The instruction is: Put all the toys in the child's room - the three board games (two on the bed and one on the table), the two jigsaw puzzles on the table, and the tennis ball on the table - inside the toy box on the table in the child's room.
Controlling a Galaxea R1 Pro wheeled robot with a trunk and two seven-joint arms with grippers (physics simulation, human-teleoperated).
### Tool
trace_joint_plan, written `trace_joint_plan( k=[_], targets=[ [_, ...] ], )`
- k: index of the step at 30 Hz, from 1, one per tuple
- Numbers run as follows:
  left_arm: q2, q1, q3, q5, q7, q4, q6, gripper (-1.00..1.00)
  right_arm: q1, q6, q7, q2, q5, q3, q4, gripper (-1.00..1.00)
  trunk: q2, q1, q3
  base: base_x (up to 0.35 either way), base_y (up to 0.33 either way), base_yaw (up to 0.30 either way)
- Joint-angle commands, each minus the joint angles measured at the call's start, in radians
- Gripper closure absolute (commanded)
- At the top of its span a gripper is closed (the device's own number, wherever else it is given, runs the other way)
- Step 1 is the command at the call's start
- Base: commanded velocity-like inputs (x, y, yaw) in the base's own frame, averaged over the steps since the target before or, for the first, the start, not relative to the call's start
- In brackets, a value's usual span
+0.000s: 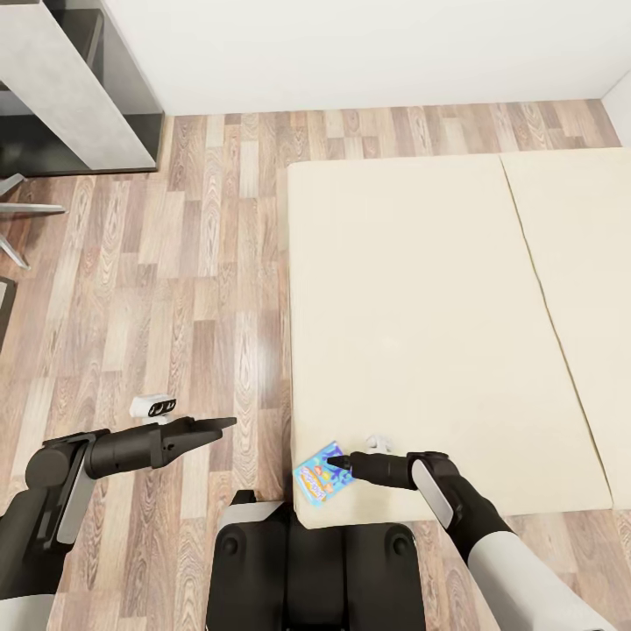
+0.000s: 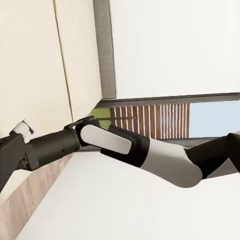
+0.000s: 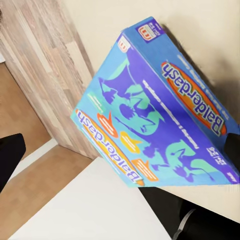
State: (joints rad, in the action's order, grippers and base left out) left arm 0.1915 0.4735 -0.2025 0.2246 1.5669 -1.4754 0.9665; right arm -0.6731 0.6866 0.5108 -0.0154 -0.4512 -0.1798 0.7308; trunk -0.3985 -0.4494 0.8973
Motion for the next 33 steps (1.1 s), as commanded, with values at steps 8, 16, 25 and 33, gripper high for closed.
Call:
trace_joint_plan(
  k=[8,16,25,33],
  targets=[
    [0.000,0.000,0.000,-0.001,0.004,0.000,0.011,-1.00,0.000,0.004,0.000,-0.001,-0.003,-0.003,0.002,-1.00,-0.001,-0.001,0.001,0.000,0.000,0.000],
    [0.000,0.000,0.000,-0.001,0.004,0.000,0.011,-1.00,0.000,0.004,0.000,-0.001,-0.003,-0.002,0.002,-1.00,-0.001,-0.001,0.001,0.000,0.000,0.000],
    [0.000,0.000,0.000,-0.001,0.004,0.000,0.011,-1.00,0.000,0.002,0.000,-0.002,-0.003,-0.002,0.002,-1.00,-0.001,-0.001,0.001,0.000,0.000,0.000],
    [0.000,0.000,0.000,-0.001,0.004,0.000,0.011,-1.00,0.000,0.002,0.000,-0.001,-0.001,-0.002,0.002,-1.00,-0.001,-0.001,0.001,0.000,0.000,0.000]
  ],
)
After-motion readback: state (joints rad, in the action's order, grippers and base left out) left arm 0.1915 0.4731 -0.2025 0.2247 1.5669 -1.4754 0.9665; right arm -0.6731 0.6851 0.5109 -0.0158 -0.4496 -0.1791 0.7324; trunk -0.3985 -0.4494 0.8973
